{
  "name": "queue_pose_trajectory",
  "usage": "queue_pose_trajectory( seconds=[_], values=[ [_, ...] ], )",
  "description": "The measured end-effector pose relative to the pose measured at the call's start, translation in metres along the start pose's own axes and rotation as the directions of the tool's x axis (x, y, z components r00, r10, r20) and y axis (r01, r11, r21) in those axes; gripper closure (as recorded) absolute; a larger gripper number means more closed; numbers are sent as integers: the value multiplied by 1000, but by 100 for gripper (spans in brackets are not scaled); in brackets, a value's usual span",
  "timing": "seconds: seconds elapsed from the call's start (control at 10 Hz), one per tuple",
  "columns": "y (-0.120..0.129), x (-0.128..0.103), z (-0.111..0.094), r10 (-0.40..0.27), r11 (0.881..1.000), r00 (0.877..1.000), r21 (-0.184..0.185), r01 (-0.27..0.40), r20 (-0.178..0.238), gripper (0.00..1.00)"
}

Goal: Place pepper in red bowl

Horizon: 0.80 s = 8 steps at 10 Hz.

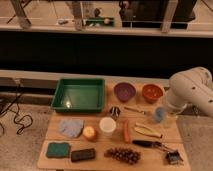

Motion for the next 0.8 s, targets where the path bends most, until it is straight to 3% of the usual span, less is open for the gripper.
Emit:
queue_pose_trajectory(
  seconds=[0.5,0.7,0.8],
  values=[
    [3,-14,-5,-113,994,992,23,111,59,20],
    [5,-22,-6,-178,984,982,42,175,68,20],
    [8,-31,-6,-245,969,967,59,241,70,20]
  ],
)
